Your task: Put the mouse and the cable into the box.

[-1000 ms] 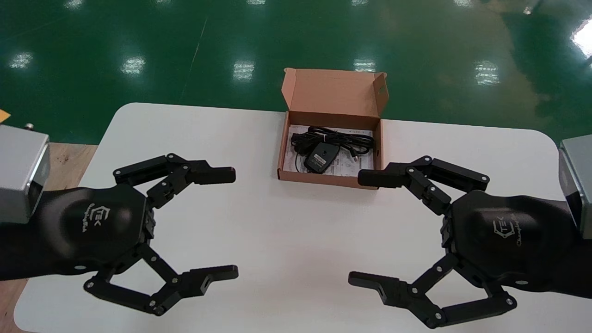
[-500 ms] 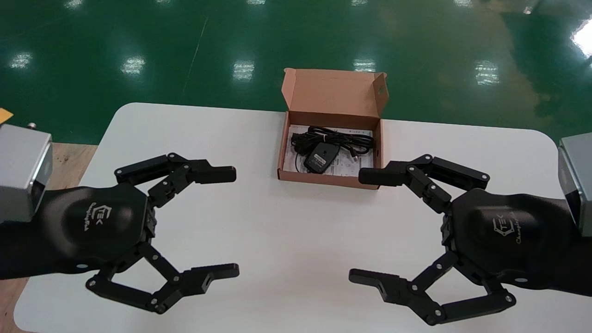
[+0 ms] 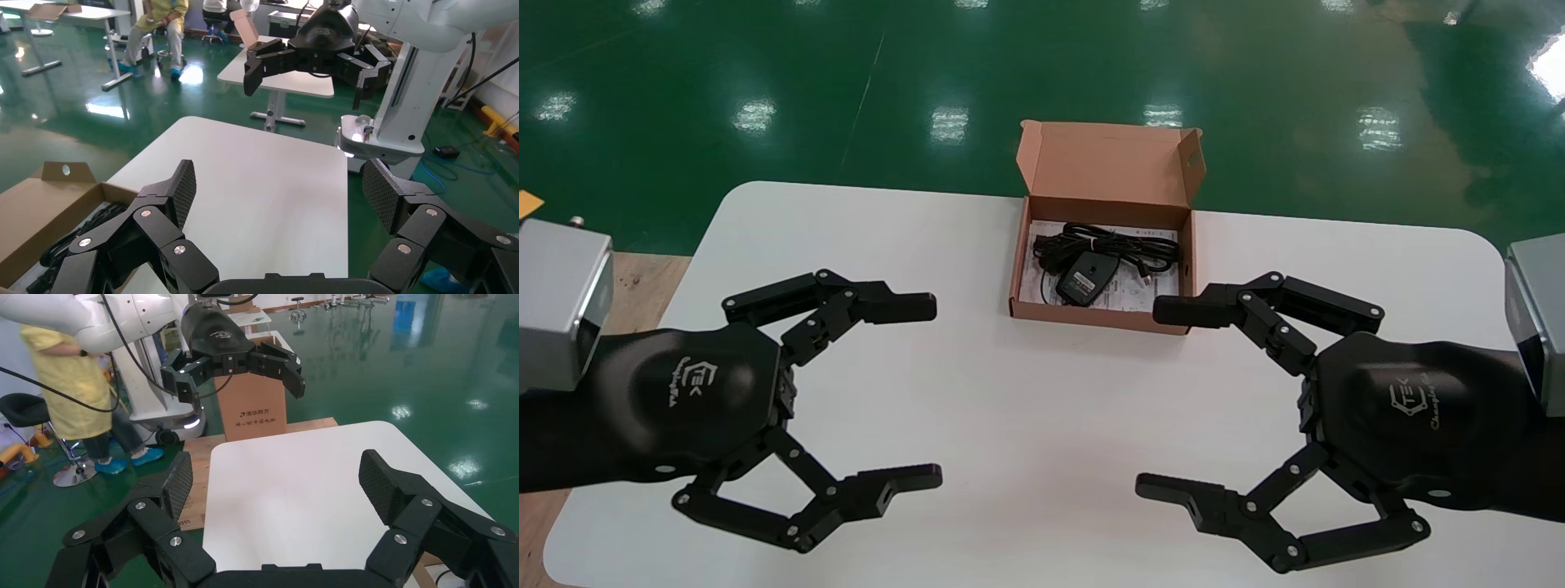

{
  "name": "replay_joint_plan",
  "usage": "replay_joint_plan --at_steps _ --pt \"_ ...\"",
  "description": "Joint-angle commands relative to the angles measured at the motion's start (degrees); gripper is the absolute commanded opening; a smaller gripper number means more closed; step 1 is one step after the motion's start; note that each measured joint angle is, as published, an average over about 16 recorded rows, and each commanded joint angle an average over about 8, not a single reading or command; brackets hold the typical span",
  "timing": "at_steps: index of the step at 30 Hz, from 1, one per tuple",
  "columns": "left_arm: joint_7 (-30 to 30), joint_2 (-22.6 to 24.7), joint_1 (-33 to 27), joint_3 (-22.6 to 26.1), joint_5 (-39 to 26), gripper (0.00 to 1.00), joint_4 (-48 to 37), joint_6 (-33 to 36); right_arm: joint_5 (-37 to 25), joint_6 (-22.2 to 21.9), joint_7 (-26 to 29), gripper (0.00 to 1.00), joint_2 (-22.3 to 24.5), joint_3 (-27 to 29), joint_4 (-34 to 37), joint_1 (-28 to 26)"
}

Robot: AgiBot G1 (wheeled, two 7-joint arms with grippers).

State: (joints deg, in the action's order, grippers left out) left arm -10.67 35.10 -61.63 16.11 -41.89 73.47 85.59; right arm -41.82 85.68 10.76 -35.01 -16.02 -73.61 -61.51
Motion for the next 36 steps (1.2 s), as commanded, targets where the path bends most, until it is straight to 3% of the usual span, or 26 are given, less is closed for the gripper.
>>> replay_joint_plan --at_steps 1,36 --pt "0.01 0.01 -0.01 0.01 -0.01 1.0 -0.01 -0.01 -0.01 0.0 -0.01 1.0 0.0 0.0 0.01 -0.01" --pt "0.01 0.04 -0.03 0.05 -0.03 1.0 -0.04 -0.03 -0.03 0.0 -0.02 1.0 0.0 0.0 0.07 -0.04"
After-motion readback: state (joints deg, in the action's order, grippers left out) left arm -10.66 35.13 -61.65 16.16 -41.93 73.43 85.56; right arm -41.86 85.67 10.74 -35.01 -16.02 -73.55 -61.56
